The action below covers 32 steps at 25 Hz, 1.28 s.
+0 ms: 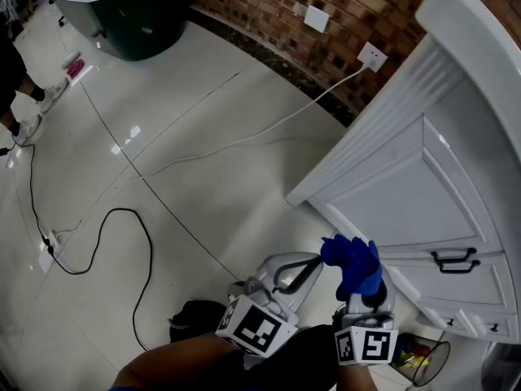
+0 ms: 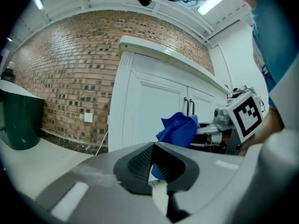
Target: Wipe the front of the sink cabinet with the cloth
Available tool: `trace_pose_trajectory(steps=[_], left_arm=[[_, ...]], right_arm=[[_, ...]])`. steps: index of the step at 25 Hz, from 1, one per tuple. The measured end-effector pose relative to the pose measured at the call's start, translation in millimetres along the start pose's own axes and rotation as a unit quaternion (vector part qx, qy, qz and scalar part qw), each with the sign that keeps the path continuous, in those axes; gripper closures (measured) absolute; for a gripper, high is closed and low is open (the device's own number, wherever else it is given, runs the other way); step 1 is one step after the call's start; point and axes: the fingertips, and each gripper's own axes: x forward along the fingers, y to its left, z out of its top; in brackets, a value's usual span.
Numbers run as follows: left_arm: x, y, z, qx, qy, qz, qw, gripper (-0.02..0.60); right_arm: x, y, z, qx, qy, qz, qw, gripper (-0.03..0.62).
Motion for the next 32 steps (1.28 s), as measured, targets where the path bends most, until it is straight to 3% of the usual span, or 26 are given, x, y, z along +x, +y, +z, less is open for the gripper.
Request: trace_pose_trajectory(steps=[4,11,13,16,18,23,32], left_arm=[[15,-7,47,0.005,-0.017,-0.002,0.9998,0.578],[-5,3,144,0.017,0.006,0.023,0.9996,0.578],[-21,10,142,0.021,0.025,0.021,0.9993,0.578],[-57,28,108,0.011,0.049,0.021,0.9985,0.577],[-74,29,112,0.009,0.056,0.020,0.9982,0.578],[-107,-10,202,0.023,0.059,0.013,0.9979,0.577],[-124,-84,286,0.037,0.086,0.015,0.9955,0.578]], right_arm=[[-8,-7,37,0.004,0.014,-0.001,1.000,0.514],[-33,-21,126,0.012,0.044,-0.015,0.999,0.514],[-32,-7,129,0.015,0.054,-0.013,0.998,0.514],[-28,38,106,0.025,0.069,-0.006,0.997,0.514],[-36,55,112,0.027,0.073,0.000,0.997,0.514],[-99,51,201,0.037,0.063,-0.014,0.997,0.514],[-190,1,260,0.068,0.075,-0.024,0.995,0.514]])
